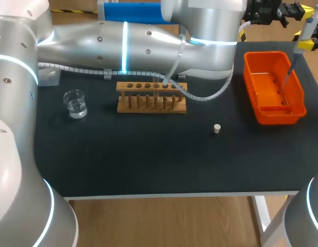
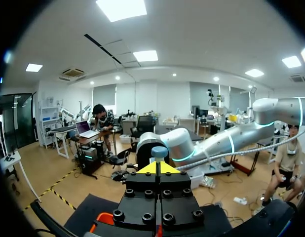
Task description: Invert the test tube, pick up the pipette, mount the tip to pipette, aspirate from beaker and dispense into the tube, eject the tip, return the pipette, and cap with the stopper.
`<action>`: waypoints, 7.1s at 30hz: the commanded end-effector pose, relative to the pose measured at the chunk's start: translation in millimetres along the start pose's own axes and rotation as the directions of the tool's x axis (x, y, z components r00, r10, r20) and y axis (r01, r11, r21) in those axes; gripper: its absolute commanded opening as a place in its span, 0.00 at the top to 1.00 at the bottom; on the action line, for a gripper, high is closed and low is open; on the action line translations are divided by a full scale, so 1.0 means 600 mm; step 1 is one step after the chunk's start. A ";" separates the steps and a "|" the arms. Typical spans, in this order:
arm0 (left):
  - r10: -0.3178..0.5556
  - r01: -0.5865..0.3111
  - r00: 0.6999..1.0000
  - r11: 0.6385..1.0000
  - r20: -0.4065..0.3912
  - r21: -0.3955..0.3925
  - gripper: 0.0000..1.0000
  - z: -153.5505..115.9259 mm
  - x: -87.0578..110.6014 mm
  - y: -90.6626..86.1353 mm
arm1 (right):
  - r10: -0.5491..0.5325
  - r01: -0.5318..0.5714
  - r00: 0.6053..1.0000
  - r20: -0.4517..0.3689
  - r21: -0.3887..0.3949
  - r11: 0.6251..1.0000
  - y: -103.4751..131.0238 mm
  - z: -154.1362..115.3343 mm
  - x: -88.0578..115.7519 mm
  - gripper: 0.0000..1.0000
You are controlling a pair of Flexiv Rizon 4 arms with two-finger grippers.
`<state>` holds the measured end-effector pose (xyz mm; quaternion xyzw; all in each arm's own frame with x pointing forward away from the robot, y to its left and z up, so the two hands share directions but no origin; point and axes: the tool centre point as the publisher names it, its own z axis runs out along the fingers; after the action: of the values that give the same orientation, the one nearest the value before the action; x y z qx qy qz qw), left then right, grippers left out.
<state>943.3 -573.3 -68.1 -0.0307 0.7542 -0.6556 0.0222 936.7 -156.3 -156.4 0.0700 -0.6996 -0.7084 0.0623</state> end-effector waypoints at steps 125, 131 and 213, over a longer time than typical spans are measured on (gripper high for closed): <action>0.038 -0.052 0.986 0.995 0.162 0.088 0.00 -0.420 0.085 0.127 | 0.000 0.000 1.000 -0.006 0.002 1.000 0.010 -0.002 -0.004 1.00; 0.028 -0.045 0.985 0.994 0.169 0.103 0.00 -0.440 0.083 0.141 | 0.000 0.000 1.000 -0.006 0.002 1.000 0.010 -0.002 -0.004 1.00; -0.002 -0.018 0.984 0.994 0.178 0.112 0.00 -0.478 0.087 0.163 | -0.017 0.017 1.000 -0.013 0.013 1.000 0.014 0.268 0.070 1.00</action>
<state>869.2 -278.7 -124.1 -0.0829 0.7116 -0.6917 0.0914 877.7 -30.7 -148.7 0.1033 -0.6987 -0.7029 0.0839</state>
